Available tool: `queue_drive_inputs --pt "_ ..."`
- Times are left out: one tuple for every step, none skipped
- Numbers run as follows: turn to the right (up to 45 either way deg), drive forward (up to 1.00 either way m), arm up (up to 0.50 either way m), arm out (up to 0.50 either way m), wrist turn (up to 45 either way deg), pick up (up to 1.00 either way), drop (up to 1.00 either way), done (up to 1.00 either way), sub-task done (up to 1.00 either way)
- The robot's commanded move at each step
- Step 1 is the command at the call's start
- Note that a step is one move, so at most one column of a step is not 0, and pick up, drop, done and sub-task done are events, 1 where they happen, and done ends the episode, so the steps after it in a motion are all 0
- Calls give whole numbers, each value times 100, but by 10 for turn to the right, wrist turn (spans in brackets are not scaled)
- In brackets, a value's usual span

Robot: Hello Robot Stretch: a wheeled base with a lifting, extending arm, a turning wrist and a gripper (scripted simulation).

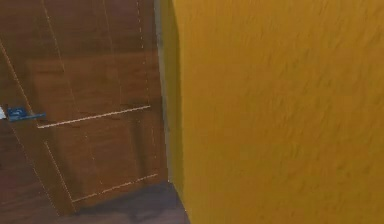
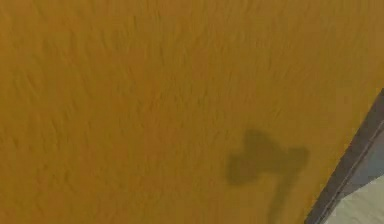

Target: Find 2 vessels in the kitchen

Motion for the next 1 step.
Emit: queue_drive_inputs --pt "-450 0 0 0 0 0 0 0 0"
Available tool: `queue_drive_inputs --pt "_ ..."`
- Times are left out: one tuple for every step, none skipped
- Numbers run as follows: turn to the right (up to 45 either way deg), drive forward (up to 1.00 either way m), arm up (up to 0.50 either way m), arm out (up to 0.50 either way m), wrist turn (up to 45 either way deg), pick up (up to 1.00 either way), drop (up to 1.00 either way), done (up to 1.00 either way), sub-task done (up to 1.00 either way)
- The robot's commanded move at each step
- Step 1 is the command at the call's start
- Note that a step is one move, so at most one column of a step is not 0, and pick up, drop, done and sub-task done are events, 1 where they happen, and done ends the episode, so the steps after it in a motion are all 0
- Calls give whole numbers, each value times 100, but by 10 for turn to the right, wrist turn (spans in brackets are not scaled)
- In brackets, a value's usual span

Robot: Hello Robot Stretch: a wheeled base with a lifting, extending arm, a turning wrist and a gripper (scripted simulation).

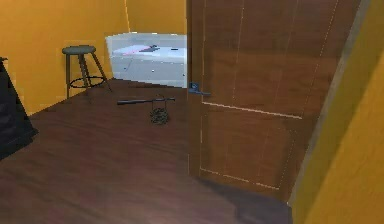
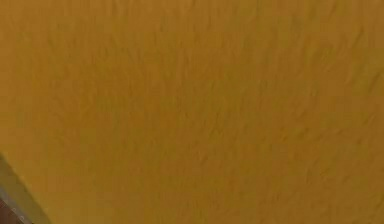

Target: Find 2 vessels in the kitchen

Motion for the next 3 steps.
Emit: queue_drive_inputs --pt "-150 0 0 0 0 0 0 0 0" --pt "0 100 0 0 0 0 0 0 0" --pt "-30 0 0 0 0 0 0 0 0"
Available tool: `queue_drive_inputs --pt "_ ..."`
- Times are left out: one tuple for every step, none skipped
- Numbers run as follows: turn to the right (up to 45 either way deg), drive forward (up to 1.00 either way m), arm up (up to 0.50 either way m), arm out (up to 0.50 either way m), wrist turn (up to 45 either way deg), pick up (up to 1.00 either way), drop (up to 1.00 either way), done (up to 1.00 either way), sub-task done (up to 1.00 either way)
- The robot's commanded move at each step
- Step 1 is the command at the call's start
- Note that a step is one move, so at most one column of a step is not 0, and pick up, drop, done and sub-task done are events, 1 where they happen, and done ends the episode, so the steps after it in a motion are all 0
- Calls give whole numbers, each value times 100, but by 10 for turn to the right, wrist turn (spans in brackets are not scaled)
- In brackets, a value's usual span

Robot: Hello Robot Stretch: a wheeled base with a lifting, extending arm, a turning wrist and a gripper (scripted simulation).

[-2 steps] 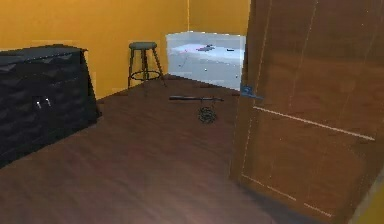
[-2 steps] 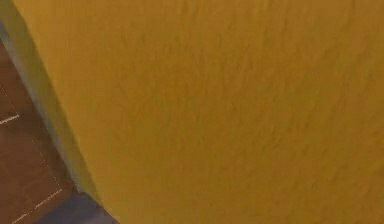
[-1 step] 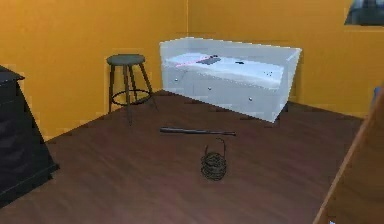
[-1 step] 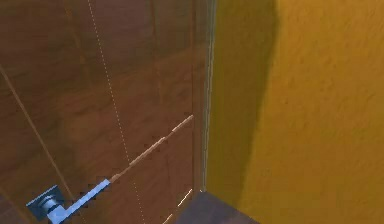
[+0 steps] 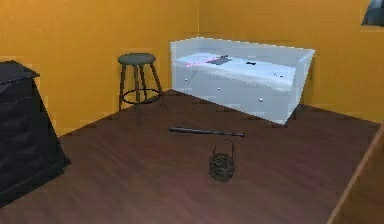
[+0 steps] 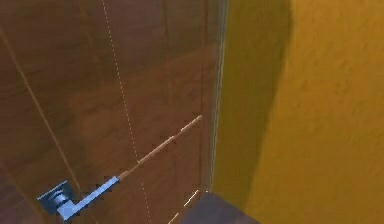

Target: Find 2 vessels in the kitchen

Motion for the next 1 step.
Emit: queue_drive_inputs --pt "-450 0 0 0 0 0 0 0 0"
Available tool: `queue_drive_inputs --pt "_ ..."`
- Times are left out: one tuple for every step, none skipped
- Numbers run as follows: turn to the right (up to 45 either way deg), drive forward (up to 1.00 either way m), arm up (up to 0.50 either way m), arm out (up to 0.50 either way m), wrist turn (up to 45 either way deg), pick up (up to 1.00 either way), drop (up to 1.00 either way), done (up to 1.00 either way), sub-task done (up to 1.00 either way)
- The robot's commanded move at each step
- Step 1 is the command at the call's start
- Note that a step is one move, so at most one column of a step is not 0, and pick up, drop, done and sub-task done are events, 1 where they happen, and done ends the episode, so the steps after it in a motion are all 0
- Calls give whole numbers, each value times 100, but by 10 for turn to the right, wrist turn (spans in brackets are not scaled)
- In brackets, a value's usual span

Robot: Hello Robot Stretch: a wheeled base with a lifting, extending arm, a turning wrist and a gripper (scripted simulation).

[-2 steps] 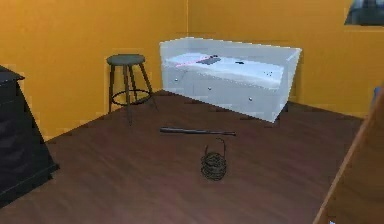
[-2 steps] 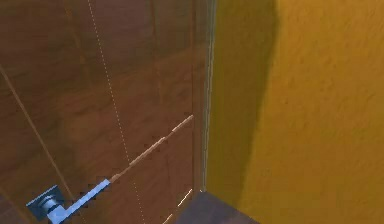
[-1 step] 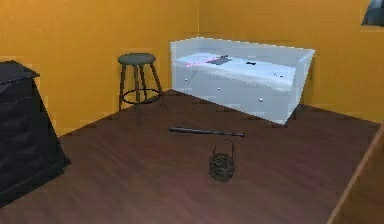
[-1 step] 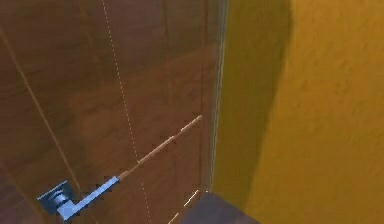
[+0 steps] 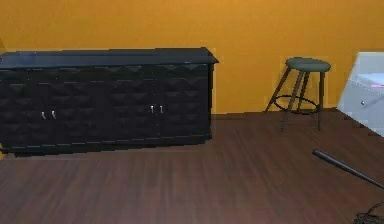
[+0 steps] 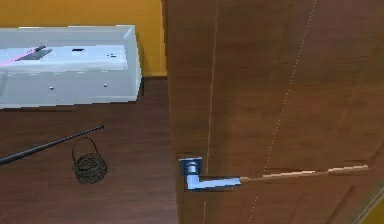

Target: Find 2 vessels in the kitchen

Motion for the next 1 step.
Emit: queue_drive_inputs --pt "0 15 0 0 0 0 0 0 0"
